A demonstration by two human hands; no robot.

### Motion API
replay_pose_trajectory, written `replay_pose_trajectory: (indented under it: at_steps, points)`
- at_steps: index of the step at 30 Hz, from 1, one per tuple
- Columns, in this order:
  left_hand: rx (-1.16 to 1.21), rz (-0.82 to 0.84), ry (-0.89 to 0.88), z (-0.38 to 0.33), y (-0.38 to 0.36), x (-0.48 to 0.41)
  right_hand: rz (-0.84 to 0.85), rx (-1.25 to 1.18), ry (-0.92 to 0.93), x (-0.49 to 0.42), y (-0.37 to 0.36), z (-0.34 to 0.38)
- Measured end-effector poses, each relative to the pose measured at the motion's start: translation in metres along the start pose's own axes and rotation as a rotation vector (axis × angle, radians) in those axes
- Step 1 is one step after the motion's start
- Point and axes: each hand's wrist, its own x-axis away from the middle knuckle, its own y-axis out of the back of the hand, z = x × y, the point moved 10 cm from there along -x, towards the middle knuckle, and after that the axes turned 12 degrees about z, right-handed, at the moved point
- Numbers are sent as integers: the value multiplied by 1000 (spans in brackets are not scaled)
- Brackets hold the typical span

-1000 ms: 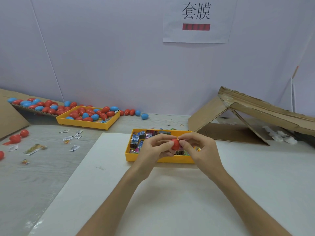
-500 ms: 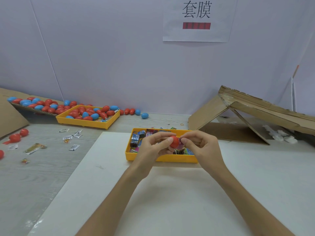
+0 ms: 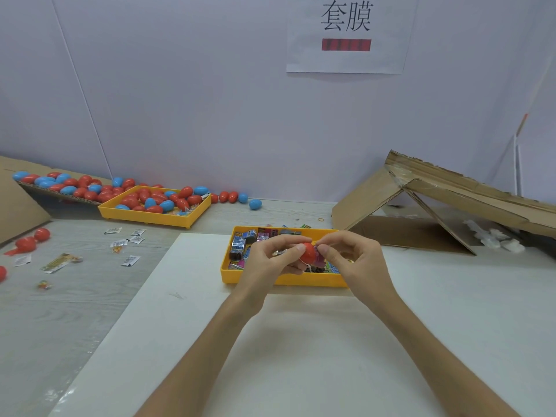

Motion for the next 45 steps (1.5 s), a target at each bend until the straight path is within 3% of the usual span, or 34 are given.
replay_pose_trajectory:
  at_steps: [4,22,32,45]
  points:
    - [4,-22,-41,-5,2,1,-4,-88,1,0,-2,0]
    - [-207,-49,-83,-14,-1,1,22,-53,-6,0,-5,-3]
    - [-108,-36,-23,-4,0,1,77,96,62,0,-11,6]
    - [116,-25,52,7,0,2,68,26,23,0,-11,6]
